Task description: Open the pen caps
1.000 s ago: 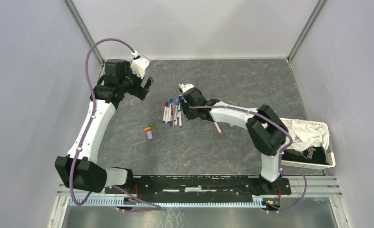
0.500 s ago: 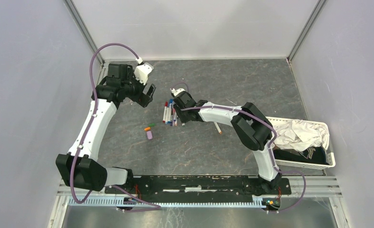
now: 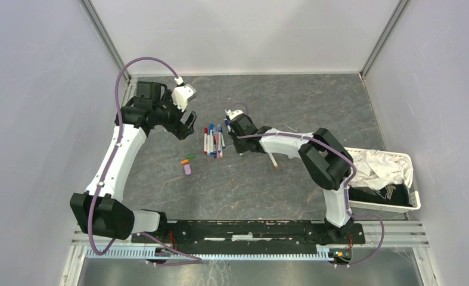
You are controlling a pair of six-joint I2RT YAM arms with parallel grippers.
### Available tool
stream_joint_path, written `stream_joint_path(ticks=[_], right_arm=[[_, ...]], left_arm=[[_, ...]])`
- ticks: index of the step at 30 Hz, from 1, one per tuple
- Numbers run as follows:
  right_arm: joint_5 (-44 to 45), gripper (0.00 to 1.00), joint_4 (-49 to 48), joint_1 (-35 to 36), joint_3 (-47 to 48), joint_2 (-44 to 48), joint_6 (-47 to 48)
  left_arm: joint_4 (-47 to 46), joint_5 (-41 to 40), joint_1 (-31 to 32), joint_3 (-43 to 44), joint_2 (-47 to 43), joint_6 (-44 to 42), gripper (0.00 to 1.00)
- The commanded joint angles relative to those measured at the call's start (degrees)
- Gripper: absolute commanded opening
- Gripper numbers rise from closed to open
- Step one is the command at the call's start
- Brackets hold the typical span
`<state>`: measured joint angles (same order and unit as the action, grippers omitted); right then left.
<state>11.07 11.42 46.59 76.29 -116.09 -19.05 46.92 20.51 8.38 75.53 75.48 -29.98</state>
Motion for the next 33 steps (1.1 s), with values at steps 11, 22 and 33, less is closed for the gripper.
stream_joint_path(ticks=[11, 22, 33], right_arm=[[-28.91, 0.00, 4.19, -7.28, -10.64, 16.54, 11.03], [-60.14, 0.00, 3.08, -6.11, -7.76, 17.37, 11.13], [-68.17, 0.00, 5.01, -1.59, -2.39, 12.27, 12.13]], left_arm=[[11.50, 18.36, 0.32, -3.56, 0.47, -22.62, 1.00], [21.22, 25.73, 2.71, -8.01, -0.90, -39.64, 1.00], [21.13, 23.45, 7.40, -13.15, -3.01, -45.73, 0.99]])
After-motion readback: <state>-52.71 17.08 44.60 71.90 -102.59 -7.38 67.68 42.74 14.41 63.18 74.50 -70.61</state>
